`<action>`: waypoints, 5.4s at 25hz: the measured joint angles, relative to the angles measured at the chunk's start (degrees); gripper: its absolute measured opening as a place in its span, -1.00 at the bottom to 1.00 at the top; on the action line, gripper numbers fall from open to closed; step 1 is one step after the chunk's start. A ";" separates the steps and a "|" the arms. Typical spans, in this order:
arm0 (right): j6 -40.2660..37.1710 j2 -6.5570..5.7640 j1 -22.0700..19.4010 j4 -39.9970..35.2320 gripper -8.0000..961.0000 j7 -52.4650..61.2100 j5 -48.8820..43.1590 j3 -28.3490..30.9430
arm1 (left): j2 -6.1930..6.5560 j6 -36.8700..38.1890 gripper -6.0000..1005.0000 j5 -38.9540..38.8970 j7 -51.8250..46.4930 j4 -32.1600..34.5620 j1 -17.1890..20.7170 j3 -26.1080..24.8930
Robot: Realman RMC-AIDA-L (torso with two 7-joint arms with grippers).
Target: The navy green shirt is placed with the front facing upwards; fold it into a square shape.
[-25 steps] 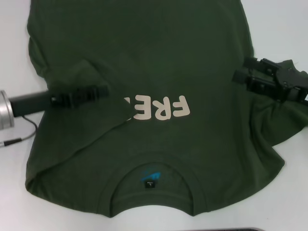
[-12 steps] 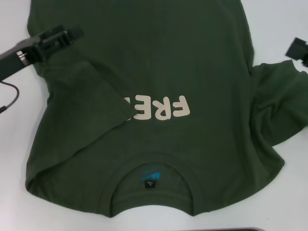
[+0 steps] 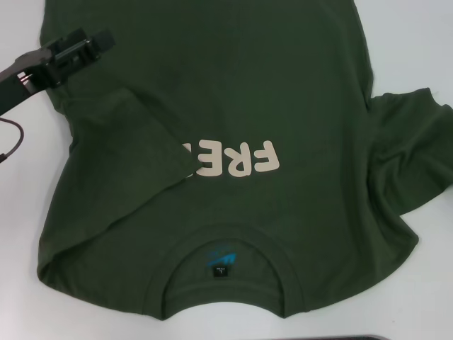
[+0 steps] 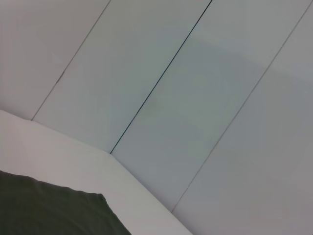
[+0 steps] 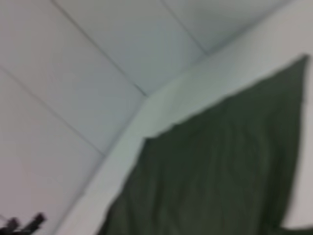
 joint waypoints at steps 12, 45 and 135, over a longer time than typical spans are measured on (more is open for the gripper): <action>6.45 -1.08 1.18 -3.25 0.91 11.59 -12.62 4.35 | -0.01 0.22 0.77 0.51 1.52 -0.23 -0.12 0.67; 27.54 2.40 9.73 9.62 0.90 2.65 -13.34 -2.68 | -0.06 -0.27 0.77 5.73 2.25 -0.46 0.60 0.54; 20.36 3.67 6.07 11.44 -0.80 0.51 -6.74 1.74 | -0.09 -0.24 0.77 5.29 1.39 -1.92 0.33 0.55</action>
